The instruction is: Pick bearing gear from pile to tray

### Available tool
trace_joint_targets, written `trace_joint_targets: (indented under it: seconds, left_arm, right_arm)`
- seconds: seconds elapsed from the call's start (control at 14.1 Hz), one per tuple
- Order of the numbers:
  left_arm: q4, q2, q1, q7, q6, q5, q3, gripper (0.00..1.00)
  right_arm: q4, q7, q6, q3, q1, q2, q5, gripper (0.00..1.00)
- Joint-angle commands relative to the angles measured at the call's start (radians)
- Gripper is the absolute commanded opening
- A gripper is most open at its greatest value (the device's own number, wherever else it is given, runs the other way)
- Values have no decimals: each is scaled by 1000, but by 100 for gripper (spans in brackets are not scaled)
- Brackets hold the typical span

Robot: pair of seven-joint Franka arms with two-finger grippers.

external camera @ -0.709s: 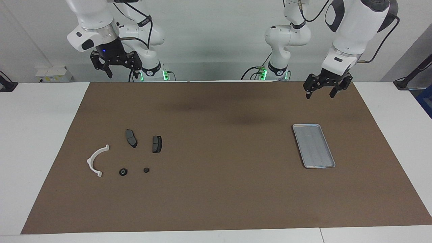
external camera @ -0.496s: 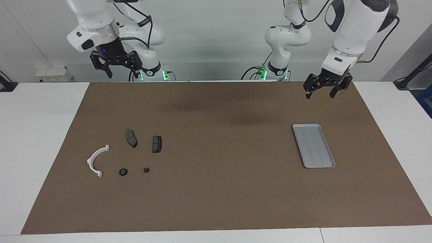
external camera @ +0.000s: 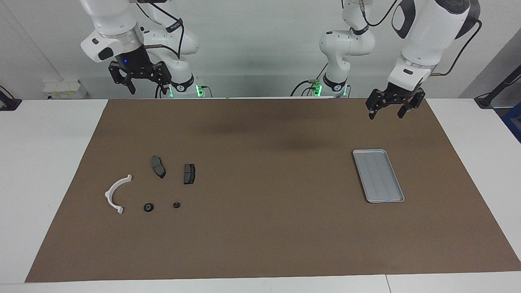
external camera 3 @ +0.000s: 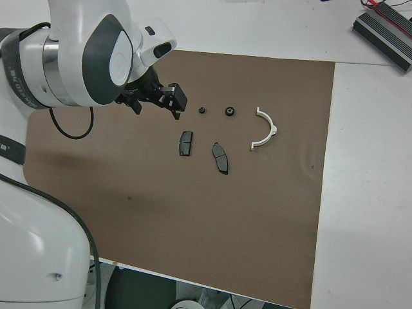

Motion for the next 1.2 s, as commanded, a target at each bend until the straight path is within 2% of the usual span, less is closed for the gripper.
trace_joint_targets:
  seconds: [0.0,0.21,0.5,0.78,1.06,1.13]
  left_arm:
    - [-63,-39,-14,-21,48,-9,8,100]
    - [-108,-40,-53,-57,95,-9,8,100]
    - [-116,-26,-64,-68,118,-9,8,100]
    - [-100,41,-110,-134,158,12,8,100]
    - [50,216,-223,-293,146,69,9,100]
    - [65,234,-240,-326,154,72,9,100]
  right_arm:
    - [-11,-22,1,6,-14,-18,22,100]
    - [-26,-67,10,6,-15,-25,22,100]
    - [-100,-71,160,6,-17,5,14,100]
    - [-103,-18,315,6,-10,187,-23,100]
    - [-88,118,493,6,5,388,-80,100]
    - [-82,149,540,6,6,433,-93,100]
